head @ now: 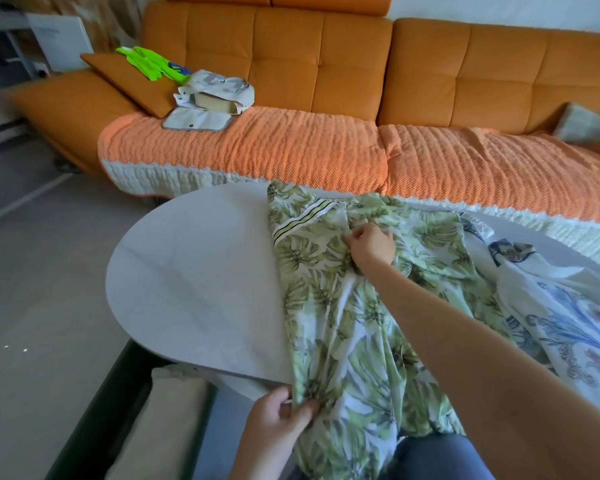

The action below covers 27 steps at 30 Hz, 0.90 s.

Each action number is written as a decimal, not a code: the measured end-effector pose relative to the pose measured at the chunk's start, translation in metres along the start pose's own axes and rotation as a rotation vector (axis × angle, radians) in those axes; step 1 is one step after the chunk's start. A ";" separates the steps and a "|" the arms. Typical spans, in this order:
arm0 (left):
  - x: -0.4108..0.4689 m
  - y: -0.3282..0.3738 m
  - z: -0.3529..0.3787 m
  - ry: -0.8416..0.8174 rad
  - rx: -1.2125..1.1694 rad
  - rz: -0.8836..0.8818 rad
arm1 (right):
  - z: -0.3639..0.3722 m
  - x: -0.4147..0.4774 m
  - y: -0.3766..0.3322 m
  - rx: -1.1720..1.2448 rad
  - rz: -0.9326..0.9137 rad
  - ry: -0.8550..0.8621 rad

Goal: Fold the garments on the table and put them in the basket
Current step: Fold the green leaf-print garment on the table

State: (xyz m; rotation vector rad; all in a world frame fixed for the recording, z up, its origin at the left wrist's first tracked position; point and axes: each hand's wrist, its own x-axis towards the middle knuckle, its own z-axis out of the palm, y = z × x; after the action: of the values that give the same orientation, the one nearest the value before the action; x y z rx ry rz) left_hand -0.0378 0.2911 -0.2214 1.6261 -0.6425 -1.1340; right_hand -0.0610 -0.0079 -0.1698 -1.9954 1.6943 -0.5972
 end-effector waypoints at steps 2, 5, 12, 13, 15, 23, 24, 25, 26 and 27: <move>-0.003 0.002 0.000 -0.002 -0.006 -0.002 | 0.001 -0.002 0.006 -0.099 0.010 -0.049; -0.004 0.002 -0.002 0.022 0.068 -0.009 | -0.007 -0.008 0.004 -0.079 -0.097 0.052; -0.003 -0.001 -0.004 0.156 0.053 -0.041 | -0.019 -0.037 0.017 -0.213 -0.059 -0.308; -0.003 -0.002 -0.003 0.179 0.059 -0.035 | -0.019 -0.041 0.019 -0.145 -0.052 -0.278; -0.007 -0.002 -0.002 0.195 0.060 -0.022 | -0.019 -0.045 0.022 -0.122 -0.113 -0.104; -0.021 0.033 -0.009 0.540 0.531 0.412 | -0.040 -0.104 0.022 -0.161 -0.560 -0.065; -0.016 0.036 -0.008 0.600 0.670 0.586 | -0.040 -0.119 0.029 -0.229 -0.633 -0.145; -0.008 0.037 -0.005 0.600 0.781 0.699 | -0.039 -0.133 0.037 -0.325 -0.682 -0.246; 0.003 0.037 -0.001 0.533 0.884 0.759 | -0.035 -0.142 0.048 -0.419 -0.701 -0.354; 0.013 0.037 0.003 0.430 0.968 0.750 | -0.032 -0.147 0.056 -0.463 -0.691 -0.457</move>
State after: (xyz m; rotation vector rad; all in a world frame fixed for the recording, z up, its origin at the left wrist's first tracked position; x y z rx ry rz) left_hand -0.0306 0.2661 -0.1915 2.0152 -1.4704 0.1496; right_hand -0.1466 0.1279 -0.1821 -2.7926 0.8980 0.0833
